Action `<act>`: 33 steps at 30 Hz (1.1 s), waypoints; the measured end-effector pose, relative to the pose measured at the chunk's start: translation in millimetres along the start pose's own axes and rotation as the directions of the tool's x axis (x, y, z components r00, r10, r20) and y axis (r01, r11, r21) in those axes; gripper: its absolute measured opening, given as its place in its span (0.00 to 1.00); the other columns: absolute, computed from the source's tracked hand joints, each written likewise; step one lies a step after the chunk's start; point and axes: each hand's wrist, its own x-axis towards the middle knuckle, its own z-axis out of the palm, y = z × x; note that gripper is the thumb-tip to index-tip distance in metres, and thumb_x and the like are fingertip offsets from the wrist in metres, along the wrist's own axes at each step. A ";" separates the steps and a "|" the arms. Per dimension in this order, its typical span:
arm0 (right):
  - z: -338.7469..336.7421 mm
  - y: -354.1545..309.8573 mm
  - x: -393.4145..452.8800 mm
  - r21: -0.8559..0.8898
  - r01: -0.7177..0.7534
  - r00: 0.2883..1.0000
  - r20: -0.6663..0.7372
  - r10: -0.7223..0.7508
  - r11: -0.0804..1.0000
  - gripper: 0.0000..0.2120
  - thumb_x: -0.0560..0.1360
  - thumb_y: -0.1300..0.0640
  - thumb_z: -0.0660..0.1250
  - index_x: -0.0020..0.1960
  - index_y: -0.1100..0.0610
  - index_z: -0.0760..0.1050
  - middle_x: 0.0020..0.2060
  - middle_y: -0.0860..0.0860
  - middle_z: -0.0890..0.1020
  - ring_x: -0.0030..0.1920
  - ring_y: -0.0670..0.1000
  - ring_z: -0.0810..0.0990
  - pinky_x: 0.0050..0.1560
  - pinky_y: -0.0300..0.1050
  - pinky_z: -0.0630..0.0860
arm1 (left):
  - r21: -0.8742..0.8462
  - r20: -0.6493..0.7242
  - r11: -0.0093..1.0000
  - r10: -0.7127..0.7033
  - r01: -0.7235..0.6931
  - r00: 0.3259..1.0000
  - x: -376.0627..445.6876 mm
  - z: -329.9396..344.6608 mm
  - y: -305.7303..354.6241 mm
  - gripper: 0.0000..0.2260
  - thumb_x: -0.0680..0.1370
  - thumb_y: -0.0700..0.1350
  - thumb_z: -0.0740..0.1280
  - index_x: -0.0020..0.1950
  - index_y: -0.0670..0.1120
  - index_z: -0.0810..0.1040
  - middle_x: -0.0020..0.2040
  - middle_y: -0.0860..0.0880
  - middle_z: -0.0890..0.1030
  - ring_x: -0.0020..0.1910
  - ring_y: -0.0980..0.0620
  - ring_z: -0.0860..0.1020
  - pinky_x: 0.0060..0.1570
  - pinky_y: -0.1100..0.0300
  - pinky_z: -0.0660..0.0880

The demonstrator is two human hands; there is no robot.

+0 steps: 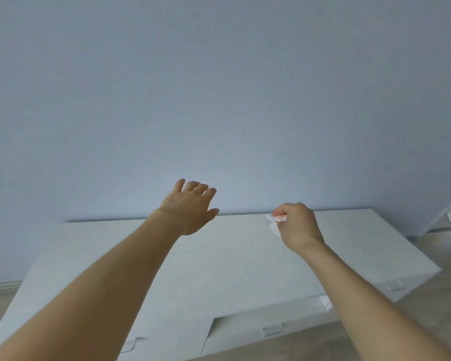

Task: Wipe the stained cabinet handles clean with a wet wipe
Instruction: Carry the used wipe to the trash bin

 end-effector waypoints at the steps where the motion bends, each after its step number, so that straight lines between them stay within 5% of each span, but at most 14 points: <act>1: -24.2 6.5 -1.3 -0.030 -0.015 1.000 -0.010 0.015 0.999 0.10 0.75 0.67 0.62 0.53 0.61 0.79 0.54 0.58 0.77 0.50 0.56 0.77 0.47 0.41 0.72 | -0.031 -0.015 0.999 0.004 -0.005 1.000 9.3 -22.2 16.2 0.25 0.83 0.57 0.48 0.77 0.47 0.54 0.76 0.49 0.58 0.75 0.48 0.55 0.74 0.50 0.48; 14: -240.0 138.9 29.0 -0.123 -0.160 0.961 -0.247 0.126 0.979 0.12 0.74 0.68 0.61 0.54 0.61 0.79 0.57 0.57 0.77 0.54 0.57 0.77 0.52 0.45 0.75 | -0.049 -0.067 0.939 0.338 -0.342 0.939 136.9 -148.9 231.0 0.26 0.83 0.57 0.49 0.78 0.47 0.51 0.78 0.48 0.54 0.76 0.48 0.52 0.75 0.49 0.46; 21: -335.6 226.3 98.5 -0.267 -0.162 0.947 -0.312 0.074 0.950 0.11 0.74 0.67 0.62 0.55 0.64 0.79 0.57 0.59 0.78 0.56 0.58 0.76 0.51 0.41 0.70 | -0.052 -0.114 0.913 0.397 -0.405 0.911 249.8 -178.9 337.1 0.27 0.83 0.57 0.48 0.79 0.46 0.48 0.79 0.47 0.51 0.77 0.47 0.49 0.75 0.47 0.44; 24: -378.2 262.3 139.4 -0.310 -0.148 0.948 -0.314 0.046 0.939 0.13 0.74 0.69 0.63 0.55 0.63 0.79 0.56 0.58 0.78 0.55 0.56 0.76 0.44 0.32 0.66 | -0.045 -0.106 0.907 0.412 -0.418 0.905 307.2 -194.7 378.5 0.27 0.83 0.57 0.49 0.79 0.46 0.48 0.79 0.47 0.51 0.77 0.46 0.48 0.75 0.47 0.43; 29: -449.8 349.4 180.5 -0.351 -0.161 0.933 -0.360 0.026 0.923 0.14 0.74 0.70 0.62 0.56 0.61 0.79 0.54 0.57 0.78 0.55 0.55 0.76 0.43 0.30 0.63 | -0.012 -0.121 0.888 0.455 -0.460 0.882 401.4 -222.2 473.3 0.28 0.83 0.57 0.48 0.79 0.46 0.48 0.78 0.46 0.52 0.77 0.45 0.49 0.74 0.46 0.44; 33: -505.4 453.1 192.3 -0.433 -0.245 0.937 -0.337 0.096 0.867 0.15 0.75 0.70 0.60 0.58 0.59 0.78 0.55 0.58 0.75 0.56 0.56 0.74 0.47 0.37 0.66 | -0.009 -0.092 0.841 0.537 -0.540 0.838 460.9 -231.9 576.8 0.28 0.83 0.58 0.48 0.79 0.47 0.47 0.79 0.47 0.51 0.77 0.46 0.48 0.75 0.46 0.44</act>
